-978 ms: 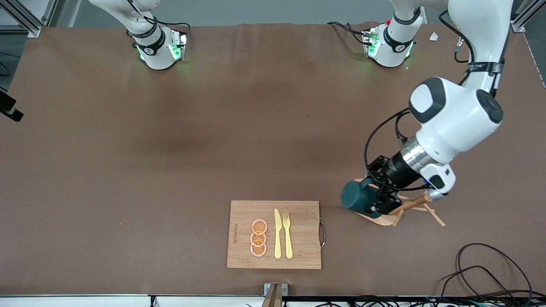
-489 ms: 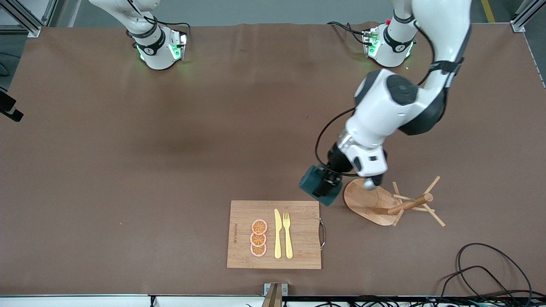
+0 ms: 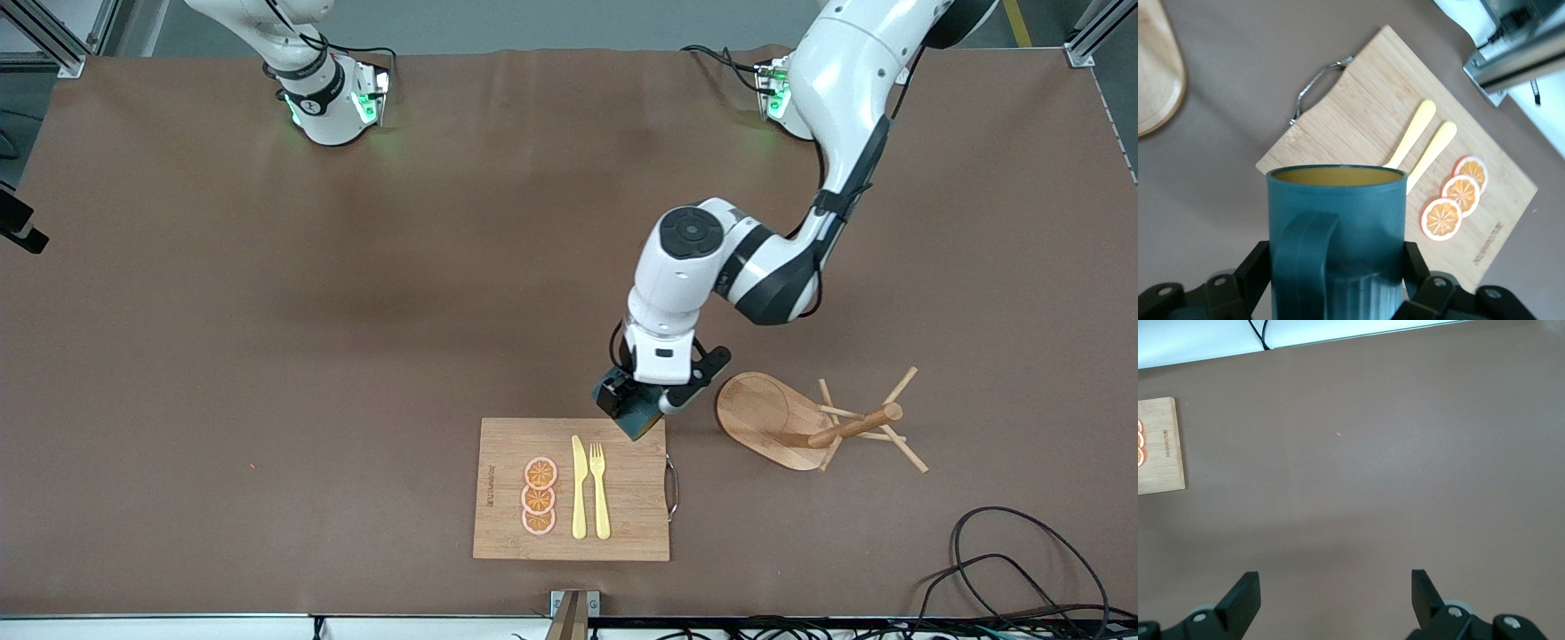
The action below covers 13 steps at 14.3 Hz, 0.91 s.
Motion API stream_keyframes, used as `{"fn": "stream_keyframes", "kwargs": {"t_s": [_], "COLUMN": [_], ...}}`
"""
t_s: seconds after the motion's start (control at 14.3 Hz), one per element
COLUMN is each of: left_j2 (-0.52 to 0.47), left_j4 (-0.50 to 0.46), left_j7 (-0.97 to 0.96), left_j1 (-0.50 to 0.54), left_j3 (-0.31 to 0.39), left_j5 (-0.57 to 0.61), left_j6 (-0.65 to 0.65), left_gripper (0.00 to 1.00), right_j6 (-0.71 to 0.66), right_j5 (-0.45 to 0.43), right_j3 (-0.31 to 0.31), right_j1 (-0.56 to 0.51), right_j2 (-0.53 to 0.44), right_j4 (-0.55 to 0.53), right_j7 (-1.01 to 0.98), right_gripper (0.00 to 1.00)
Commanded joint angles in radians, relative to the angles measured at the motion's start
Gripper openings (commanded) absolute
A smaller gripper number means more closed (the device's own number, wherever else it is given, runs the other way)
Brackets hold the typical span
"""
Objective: Transfer cup from left to right arm and place
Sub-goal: 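Carry the teal mug with the left gripper toward the table middle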
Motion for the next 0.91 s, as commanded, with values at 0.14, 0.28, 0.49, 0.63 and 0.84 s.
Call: {"fn": "stream_keyframes", "kwargs": {"t_s": [0.14,0.28,0.49,0.63,0.84], "left_j2": [0.128,0.181,0.243,0.258,0.275], "left_j4": [0.124,0.151,0.161,0.155,0.155], "left_j7": [0.004,0.003,0.004,0.003,-0.109], "left_j1": [-0.187,-0.343,-0.543,-0.604,-0.656], "left_j3": [0.145,0.302,0.504,0.538,0.553], "left_j5": [0.199,0.203,0.203,0.264,0.438], "left_j6": [-0.011,-0.011,-0.011,-0.012,-0.017], "left_gripper": [0.18,0.17,0.15,0.12,0.08], "right_j6": [-0.001,-0.001,-0.001,-0.001,-0.001], "right_j5": [-0.007,-0.007,-0.007,-0.007,-0.005], "right_j3": [0.017,0.017,0.017,0.017,0.017], "right_j1": [-0.022,-0.022,-0.022,-0.02,-0.02], "right_j2": [-0.006,-0.007,-0.006,-0.006,-0.006], "right_j4": [0.0,0.0,0.0,0.0,0.0], "right_j7": [-0.007,-0.007,-0.006,-0.006,-0.006], "right_gripper": [1.0,1.0,1.0,1.0,1.0]}}
